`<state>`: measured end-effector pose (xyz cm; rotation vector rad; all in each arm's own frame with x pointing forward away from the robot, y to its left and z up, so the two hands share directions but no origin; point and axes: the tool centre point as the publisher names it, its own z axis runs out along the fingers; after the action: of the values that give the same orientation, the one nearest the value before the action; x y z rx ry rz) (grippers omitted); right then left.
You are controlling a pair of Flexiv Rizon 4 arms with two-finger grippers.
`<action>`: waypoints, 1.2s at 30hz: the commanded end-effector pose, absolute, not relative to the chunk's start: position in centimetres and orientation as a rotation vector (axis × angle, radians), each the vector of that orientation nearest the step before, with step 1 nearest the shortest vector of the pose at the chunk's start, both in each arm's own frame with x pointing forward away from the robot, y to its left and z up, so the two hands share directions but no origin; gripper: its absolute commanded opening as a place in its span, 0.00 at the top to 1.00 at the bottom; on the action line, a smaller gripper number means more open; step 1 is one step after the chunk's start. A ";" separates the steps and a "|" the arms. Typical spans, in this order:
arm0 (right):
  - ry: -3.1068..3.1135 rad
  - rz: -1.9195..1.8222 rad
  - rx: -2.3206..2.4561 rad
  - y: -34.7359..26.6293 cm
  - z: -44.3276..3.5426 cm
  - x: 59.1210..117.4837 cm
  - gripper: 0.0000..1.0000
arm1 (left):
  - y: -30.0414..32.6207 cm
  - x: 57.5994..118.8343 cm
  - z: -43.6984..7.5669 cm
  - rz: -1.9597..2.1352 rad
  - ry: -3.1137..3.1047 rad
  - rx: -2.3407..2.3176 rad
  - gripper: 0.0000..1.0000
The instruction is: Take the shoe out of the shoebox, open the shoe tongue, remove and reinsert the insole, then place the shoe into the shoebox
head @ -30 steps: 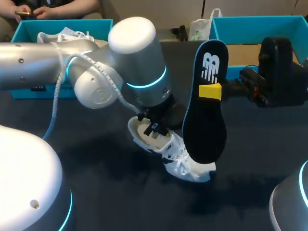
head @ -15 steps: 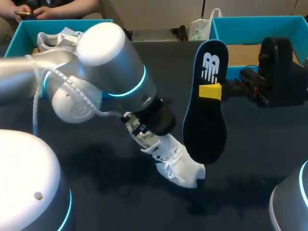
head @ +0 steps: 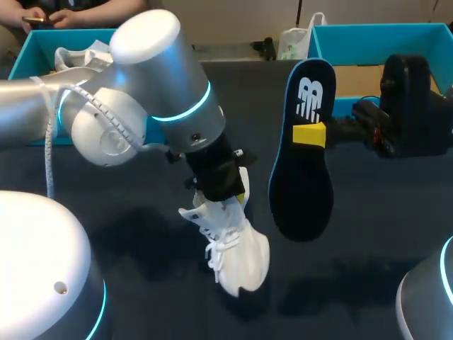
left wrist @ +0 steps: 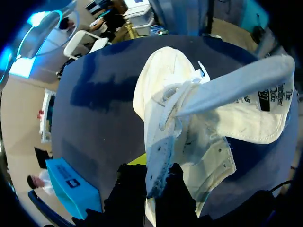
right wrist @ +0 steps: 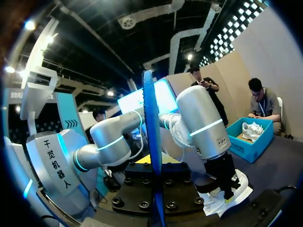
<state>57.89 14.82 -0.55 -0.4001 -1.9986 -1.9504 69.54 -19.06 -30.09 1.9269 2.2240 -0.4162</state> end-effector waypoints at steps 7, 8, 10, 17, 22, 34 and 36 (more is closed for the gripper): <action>-1.999 -1.949 -0.402 15.0 -0.7 57.9 1.00 | -20.5 69.0 -32.6 -0.289 2.107 2.154 1.00; -1.999 -1.949 -0.402 15.0 -0.7 57.9 1.00 | -20.6 68.8 -32.8 -0.284 2.108 2.153 1.00; -1.999 -1.949 -0.402 15.0 -0.7 57.9 1.00 | -20.8 68.7 -33.2 -0.280 2.106 2.164 1.00; -1.999 -1.949 -0.402 15.0 -0.7 57.9 1.00 | -21.3 68.7 -34.9 -0.242 2.133 2.178 1.00; -1.999 -1.949 -0.402 15.0 -0.7 57.9 1.00 | -21.7 68.9 -35.8 -0.222 2.141 2.190 1.00; -1.999 -1.949 -0.402 15.0 -0.7 57.9 1.00 | -23.4 69.5 -38.0 -0.195 2.122 2.213 1.00; -1.999 -1.949 -0.402 15.0 -0.7 57.9 1.00 | -23.5 69.6 -38.1 -0.197 2.110 2.220 1.00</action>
<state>57.89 14.82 -0.55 -0.4001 -1.9987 -1.9502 69.53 -22.90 -37.52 2.2177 2.1123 -0.2000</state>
